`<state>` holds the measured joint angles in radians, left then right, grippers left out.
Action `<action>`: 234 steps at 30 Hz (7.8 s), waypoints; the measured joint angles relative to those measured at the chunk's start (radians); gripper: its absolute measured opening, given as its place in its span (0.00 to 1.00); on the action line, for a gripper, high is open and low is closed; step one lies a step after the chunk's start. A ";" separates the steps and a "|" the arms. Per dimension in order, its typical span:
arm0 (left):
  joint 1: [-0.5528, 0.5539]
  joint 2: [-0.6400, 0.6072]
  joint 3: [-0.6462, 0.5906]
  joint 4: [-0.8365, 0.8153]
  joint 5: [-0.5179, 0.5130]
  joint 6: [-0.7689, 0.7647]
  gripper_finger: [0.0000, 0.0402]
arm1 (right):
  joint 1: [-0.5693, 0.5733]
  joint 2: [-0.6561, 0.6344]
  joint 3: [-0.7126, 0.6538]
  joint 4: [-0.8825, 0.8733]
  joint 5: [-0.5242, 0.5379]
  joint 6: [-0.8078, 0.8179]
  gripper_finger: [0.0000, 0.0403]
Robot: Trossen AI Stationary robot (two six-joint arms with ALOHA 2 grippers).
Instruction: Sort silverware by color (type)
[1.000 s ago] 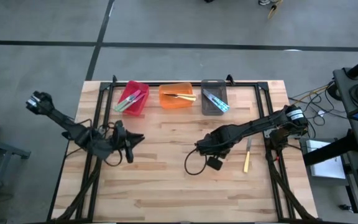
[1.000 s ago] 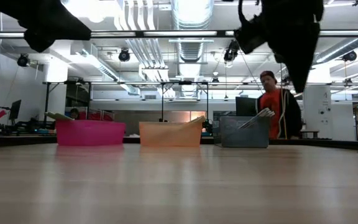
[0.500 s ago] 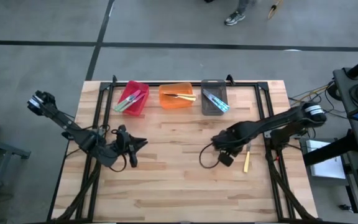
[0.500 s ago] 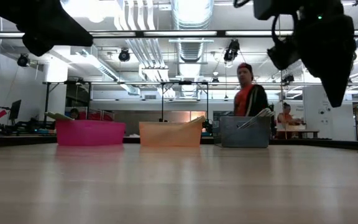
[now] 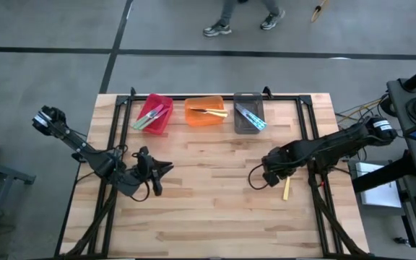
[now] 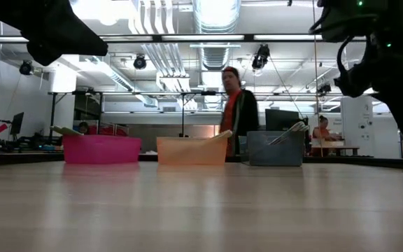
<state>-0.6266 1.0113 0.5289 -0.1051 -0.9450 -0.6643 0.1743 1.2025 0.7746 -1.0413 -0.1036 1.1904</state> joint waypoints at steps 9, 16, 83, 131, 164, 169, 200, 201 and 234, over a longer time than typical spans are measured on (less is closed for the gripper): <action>0.000 0.000 0.000 0.000 -0.041 0.022 0.10 | -0.005 0.011 -0.010 0.003 0.055 0.049 0.26; 0.000 -0.005 0.001 0.001 -0.041 0.051 0.10 | -0.002 0.011 -0.056 0.002 0.021 0.108 0.49; 0.008 -0.003 0.001 0.051 -0.095 0.080 0.10 | 0.009 0.013 -0.158 1.466 0.100 -0.856 0.07; -0.007 0.365 0.001 0.514 -0.076 -0.037 0.10 | -0.144 0.318 0.378 1.123 0.238 -1.343 0.07; -0.014 0.416 0.001 0.637 -0.061 0.001 0.10 | -0.170 0.449 0.525 0.461 0.122 -1.261 0.07; -0.015 0.416 0.001 0.638 -0.062 -0.002 0.10 | -0.168 0.521 0.528 0.443 0.130 -1.235 0.07; -0.015 0.416 0.027 0.636 -0.066 0.048 0.10 | -0.168 0.737 0.563 0.454 0.212 -1.254 0.07; -0.015 0.416 0.029 0.636 -0.066 0.052 0.10 | -0.168 0.737 0.563 0.455 0.212 -1.254 0.07; -0.015 0.416 0.034 0.636 -0.066 0.053 0.10 | -0.168 0.737 0.561 0.456 0.209 -1.250 0.11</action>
<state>-0.6415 1.4269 0.5625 0.5312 -1.0111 -0.6113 0.0063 1.9396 1.3357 -0.5854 0.1050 -0.0598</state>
